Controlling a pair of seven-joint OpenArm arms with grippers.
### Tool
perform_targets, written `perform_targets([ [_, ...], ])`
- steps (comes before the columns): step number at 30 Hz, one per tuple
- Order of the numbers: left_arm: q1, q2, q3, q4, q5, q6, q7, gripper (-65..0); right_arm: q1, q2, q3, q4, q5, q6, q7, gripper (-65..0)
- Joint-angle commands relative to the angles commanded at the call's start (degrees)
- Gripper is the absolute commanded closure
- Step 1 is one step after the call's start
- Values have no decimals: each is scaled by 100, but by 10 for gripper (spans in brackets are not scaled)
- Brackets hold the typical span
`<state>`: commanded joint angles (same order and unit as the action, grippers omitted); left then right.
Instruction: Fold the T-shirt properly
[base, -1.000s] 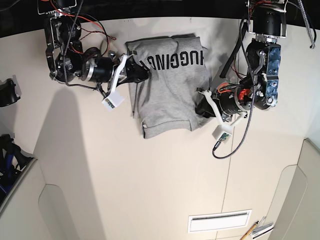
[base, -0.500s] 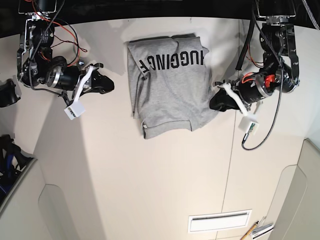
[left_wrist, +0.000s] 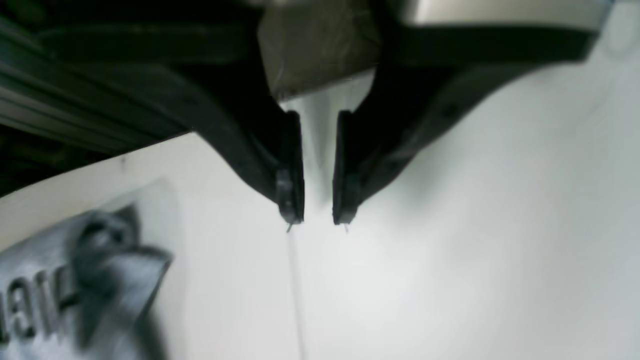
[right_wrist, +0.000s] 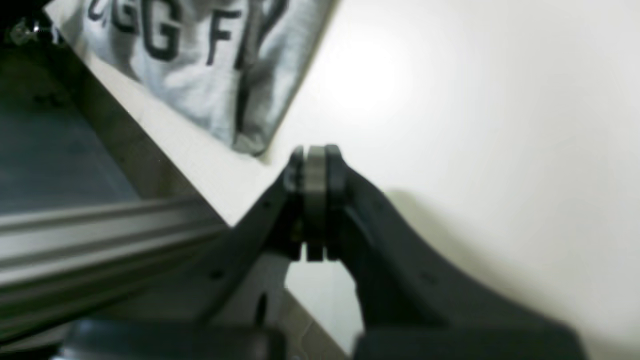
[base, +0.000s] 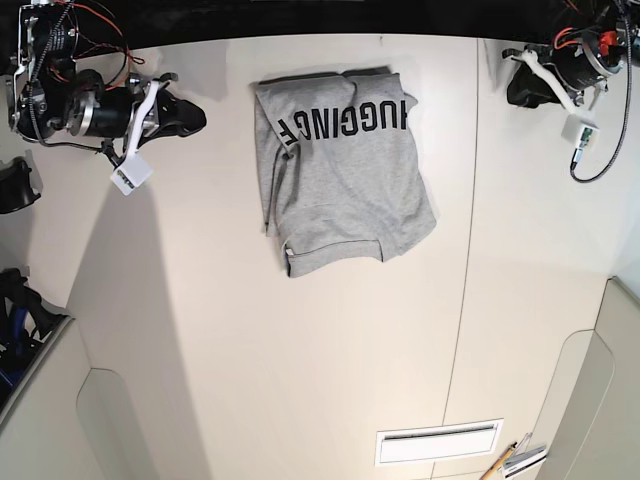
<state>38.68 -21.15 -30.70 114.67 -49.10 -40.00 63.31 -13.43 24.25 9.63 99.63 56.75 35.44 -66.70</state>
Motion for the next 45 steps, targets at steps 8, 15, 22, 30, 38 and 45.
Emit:
perform_targets([
  [8, 1436, -96, -17, 0, -2, 0, 122, -112, -702, 549, -125, 109, 267, 98, -87, 0],
  [15, 2352, -175, 4, -4, 2, 0, 125, -112, -1182, 708, -662, 109, 280, 101, -214, 0],
  [22, 2935, -175, 444, -221, 72, 0, -28, -112, -1311, 1130, -1932, 107, -83, 76, -214, 0],
  [30, 2874, -387, 1773, -1340, 922, 0, -975, -115, -1309, 1130, -2743, 107, -564, 76, -212, 0],
  [38, 2391, -490, 2686, -2695, 1641, 0, -1729, -201, -1309, 1132, -3379, -144, -1226, 33, -133, 0],
  [45, 1322, -485, 3766, -4520, 2533, 0, -2275, -201, -1233, 1128, -4035, -999, -1722, 35, 490, 0],
])
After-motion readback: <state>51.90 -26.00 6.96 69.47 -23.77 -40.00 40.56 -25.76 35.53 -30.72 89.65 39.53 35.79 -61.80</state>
